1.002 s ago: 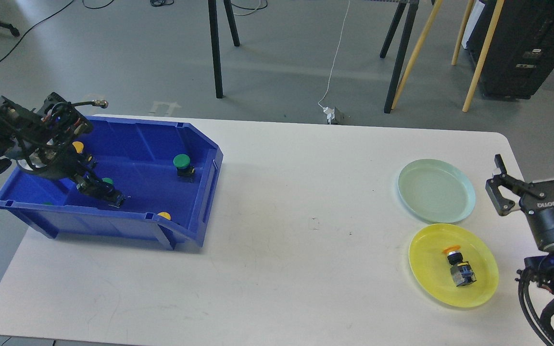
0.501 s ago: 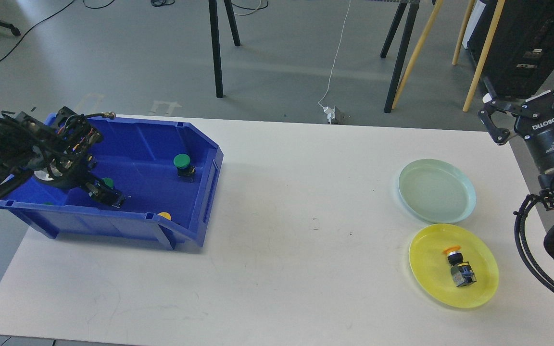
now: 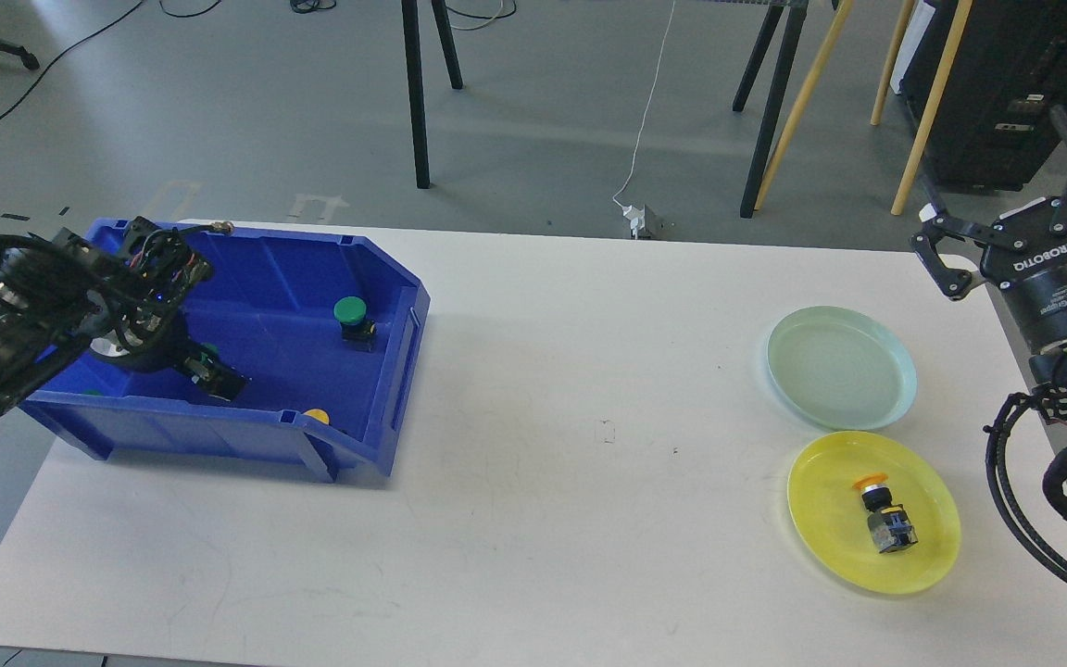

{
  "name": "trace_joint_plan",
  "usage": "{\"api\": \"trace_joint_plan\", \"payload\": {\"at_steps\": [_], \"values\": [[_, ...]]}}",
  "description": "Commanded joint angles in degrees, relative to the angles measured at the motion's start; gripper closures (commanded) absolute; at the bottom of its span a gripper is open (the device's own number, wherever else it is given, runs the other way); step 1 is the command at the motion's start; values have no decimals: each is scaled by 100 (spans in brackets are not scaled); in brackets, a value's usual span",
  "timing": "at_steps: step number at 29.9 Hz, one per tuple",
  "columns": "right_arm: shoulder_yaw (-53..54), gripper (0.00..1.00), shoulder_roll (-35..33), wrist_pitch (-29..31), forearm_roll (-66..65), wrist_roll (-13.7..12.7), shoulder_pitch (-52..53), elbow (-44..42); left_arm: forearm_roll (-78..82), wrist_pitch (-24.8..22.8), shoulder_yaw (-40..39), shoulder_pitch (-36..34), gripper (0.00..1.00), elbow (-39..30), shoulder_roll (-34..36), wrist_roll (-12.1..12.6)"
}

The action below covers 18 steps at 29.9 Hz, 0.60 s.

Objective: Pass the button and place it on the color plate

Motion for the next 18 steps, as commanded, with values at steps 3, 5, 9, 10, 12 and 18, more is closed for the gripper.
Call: {"api": "trace_joint_plan", "payload": {"at_steps": [3, 5, 9, 10, 12, 18], "values": [[0, 0, 0, 5, 0, 0, -83, 3, -12, 0, 2, 82, 29, 52, -9, 0], [0, 0, 0, 5, 0, 0, -109, 12, -12, 0, 2, 82, 30, 87, -9, 0], [0, 0, 0, 5, 0, 0, -136, 21, -3, 0, 11, 82, 43, 96, 18, 0], [0, 0, 0, 5, 0, 0, -144, 21, -3, 0, 11, 82, 50, 96, 35, 0], [0, 0, 0, 5, 0, 0, -145, 21, -3, 0, 11, 82, 63, 96, 44, 0], [-17, 0, 0, 5, 0, 0, -145, 12, 14, 49, 19, 91, 84, 87, 44, 0]]}}
